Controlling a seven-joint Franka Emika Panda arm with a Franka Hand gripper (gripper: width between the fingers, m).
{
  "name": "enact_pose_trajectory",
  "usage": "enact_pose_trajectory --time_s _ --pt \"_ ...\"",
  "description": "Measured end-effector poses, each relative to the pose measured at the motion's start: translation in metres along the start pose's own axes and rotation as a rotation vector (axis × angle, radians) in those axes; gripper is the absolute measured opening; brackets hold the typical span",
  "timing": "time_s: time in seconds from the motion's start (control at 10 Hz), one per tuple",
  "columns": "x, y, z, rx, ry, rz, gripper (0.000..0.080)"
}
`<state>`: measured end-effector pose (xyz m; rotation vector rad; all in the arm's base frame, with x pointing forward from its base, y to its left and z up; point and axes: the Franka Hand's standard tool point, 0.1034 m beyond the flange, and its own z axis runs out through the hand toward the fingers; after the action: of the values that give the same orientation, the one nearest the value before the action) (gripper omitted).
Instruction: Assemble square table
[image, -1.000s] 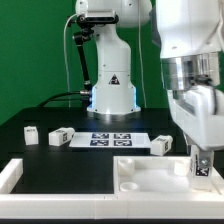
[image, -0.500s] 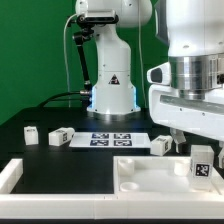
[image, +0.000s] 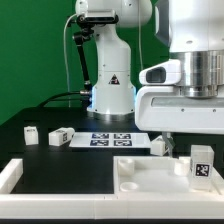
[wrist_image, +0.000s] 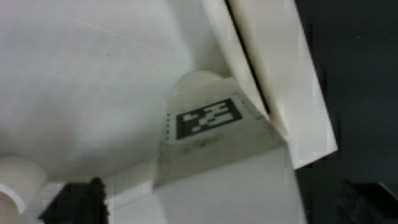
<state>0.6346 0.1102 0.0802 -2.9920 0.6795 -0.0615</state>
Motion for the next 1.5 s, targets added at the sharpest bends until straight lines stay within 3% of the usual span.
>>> enact_pose_trajectory --time_s 0.1,0.3,0.6,0.8,1.1,1.2,1.3,1.4,1.5 --pt "0.0 0.0 0.0 0.001 0.0 0.021 0.0637" --pt "0.0 0.0 0.0 0.001 0.0 0.139 0.029" --pt "0.0 0.0 0.0 0.001 -0.001 0.365 0.029" --pt "0.001 0.003 0.0 0.008 -0.022 0.692 0.029" --pt "-0.007 0.008 0.003 0.103 -0.03 1.162 0.029" --pt "-0.007 0.007 0.002 0.105 -0.029 1.196 0.029" --pt "-0.008 0.007 0.004 0.102 -0.034 1.251 0.0392" --pt "-0.011 0.007 0.004 0.077 -0.036 1.12 0.0531" --pt "-0.013 0.003 0.002 0.039 -0.046 0.964 0.0531"
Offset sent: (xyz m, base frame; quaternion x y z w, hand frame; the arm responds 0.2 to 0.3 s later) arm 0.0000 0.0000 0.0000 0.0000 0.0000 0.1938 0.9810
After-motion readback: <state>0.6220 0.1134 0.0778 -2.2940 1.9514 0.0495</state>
